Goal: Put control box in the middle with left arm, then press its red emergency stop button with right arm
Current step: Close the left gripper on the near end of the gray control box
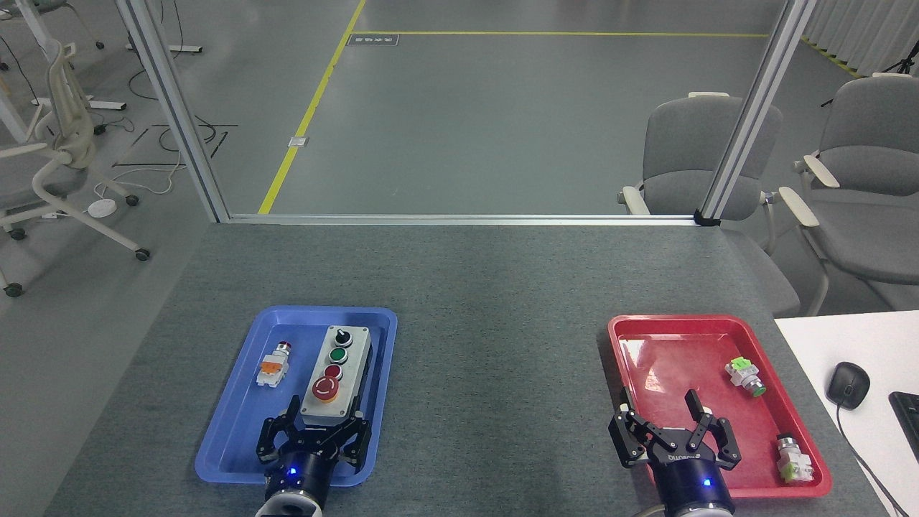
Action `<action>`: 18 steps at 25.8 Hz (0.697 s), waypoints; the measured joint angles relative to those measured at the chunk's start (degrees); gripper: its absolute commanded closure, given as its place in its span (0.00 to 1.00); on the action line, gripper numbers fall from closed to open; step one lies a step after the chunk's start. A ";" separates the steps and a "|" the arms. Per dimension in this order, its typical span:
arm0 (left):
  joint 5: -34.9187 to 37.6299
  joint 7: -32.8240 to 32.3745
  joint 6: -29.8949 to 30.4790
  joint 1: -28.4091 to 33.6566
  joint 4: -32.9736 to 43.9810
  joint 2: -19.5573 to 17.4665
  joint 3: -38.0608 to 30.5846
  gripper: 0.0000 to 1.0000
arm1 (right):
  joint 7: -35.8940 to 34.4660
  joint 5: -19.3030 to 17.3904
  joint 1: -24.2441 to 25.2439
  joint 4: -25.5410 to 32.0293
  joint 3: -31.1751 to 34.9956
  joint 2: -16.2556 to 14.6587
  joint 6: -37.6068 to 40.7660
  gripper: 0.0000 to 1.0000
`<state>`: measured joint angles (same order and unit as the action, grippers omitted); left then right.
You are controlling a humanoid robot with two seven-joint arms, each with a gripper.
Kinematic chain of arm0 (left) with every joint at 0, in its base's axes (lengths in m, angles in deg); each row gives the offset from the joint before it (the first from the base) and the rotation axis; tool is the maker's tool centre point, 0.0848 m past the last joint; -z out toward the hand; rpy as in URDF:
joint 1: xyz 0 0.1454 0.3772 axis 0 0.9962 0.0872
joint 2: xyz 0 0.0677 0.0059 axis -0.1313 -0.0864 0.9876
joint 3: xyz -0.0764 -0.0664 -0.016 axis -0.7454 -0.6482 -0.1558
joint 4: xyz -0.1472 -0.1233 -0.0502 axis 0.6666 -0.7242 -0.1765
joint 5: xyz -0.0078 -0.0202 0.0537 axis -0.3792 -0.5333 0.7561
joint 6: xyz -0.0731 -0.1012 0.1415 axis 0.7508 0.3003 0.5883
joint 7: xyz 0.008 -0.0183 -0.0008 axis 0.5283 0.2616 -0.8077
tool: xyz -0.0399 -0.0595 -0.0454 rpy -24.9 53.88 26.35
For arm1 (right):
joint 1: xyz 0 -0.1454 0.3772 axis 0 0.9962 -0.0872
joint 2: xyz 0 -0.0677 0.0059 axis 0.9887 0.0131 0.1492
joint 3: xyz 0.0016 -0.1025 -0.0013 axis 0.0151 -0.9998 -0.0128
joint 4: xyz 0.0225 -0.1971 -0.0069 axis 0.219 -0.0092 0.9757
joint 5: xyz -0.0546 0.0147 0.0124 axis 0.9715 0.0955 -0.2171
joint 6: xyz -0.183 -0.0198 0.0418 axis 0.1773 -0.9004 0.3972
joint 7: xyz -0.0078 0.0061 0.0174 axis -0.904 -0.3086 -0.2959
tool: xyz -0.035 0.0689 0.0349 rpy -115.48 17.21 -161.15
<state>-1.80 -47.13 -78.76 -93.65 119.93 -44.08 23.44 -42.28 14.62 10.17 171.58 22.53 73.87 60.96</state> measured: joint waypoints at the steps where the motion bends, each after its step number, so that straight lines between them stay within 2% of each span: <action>1: -0.03 0.00 0.03 -0.19 -0.46 0.06 0.00 0.01 | 0.02 0.01 -0.10 0.01 0.10 0.15 0.59 0.00; 9: -0.09 0.00 0.28 -2.14 -4.49 0.95 0.00 0.01 | -0.06 -0.32 -0.28 0.04 0.54 0.76 -0.78 0.01; 14: -0.05 0.13 0.15 -3.23 -5.92 1.13 0.00 0.01 | -2.80 -0.36 -1.30 -0.14 -0.02 2.49 -1.81 0.01; 18: -0.02 0.44 -0.36 -4.48 -7.16 1.15 0.00 0.02 | -4.26 -0.31 -1.02 -0.33 -1.36 2.32 -1.94 0.01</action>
<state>-1.81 -46.69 -79.11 -98.13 112.77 -42.93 23.44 -46.54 14.31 9.15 171.25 21.17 76.19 59.02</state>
